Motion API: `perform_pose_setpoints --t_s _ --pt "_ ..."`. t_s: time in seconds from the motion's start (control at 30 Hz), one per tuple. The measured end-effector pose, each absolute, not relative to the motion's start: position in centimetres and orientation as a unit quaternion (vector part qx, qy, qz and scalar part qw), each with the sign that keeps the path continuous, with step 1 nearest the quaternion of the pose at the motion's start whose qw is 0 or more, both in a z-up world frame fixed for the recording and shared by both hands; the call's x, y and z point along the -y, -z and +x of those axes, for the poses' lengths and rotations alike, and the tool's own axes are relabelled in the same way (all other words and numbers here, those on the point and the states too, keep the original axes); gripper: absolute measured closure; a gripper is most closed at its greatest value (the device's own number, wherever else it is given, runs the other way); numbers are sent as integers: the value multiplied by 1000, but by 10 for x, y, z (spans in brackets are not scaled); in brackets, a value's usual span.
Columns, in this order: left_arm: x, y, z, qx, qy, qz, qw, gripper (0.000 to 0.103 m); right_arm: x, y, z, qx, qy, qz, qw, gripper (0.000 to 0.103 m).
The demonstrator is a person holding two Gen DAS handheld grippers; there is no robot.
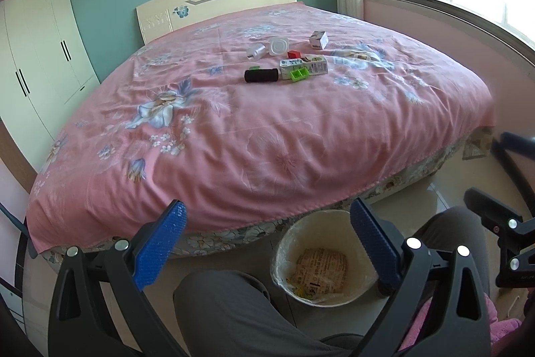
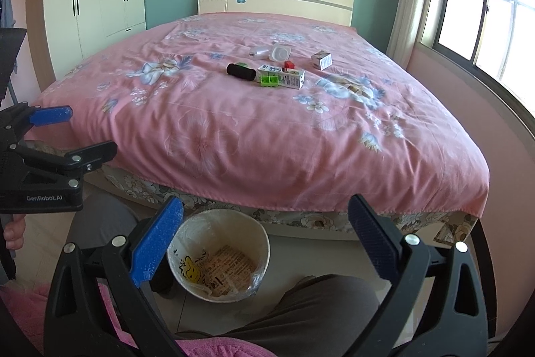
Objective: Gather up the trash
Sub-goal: 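Move both tools over the bed toward the black tube and milk carton, then grasp the black foam tube with left tool while right tool grasps the white milk carton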
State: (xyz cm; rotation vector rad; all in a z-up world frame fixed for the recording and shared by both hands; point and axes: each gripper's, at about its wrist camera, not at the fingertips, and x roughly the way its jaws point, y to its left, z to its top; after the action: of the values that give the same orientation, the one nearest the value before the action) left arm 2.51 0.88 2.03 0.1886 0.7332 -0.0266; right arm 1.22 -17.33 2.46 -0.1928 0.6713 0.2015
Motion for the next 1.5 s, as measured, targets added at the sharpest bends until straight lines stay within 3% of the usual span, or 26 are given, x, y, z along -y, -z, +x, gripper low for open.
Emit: perform_pose_setpoints --t_s 0.4,0.73,1.17,1.5 --pt "-32 -44 143 -370 2 75 926 3 179 -69 119 -307 -108 -143 935 7" --pt "-31 -38 272 -424 10 14 905 4 188 -72 240 -308 -160 -212 914 7" --pt "-21 16 448 -537 -51 -177 823 4 178 -16 432 -389 -332 -267 817 7" --pt "-19 78 515 -567 -105 -215 788 7 147 42 506 -411 -416 -298 754 7"
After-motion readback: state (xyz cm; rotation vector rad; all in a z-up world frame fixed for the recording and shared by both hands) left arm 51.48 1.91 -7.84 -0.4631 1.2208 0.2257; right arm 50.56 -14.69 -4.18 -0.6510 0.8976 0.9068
